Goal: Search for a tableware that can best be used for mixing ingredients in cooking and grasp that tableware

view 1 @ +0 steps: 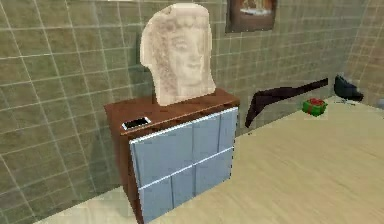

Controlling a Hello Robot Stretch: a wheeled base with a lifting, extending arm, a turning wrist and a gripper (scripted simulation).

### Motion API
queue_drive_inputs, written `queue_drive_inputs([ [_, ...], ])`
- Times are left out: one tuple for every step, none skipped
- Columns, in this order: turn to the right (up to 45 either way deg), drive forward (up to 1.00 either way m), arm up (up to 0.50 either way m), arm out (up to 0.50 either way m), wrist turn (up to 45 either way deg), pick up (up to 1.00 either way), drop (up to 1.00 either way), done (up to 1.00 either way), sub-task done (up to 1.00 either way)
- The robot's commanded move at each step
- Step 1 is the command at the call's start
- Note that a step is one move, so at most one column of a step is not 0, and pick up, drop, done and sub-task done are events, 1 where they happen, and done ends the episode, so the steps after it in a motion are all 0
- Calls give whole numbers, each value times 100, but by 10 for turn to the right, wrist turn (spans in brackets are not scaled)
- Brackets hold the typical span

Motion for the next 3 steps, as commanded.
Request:
queue_drive_inputs([
  [450,0,0,0,0,0,0,0,0],
  [120,0,0,0,0,0,0,0,0],
  [0,75,0,0,0,0,0,0,0],
])
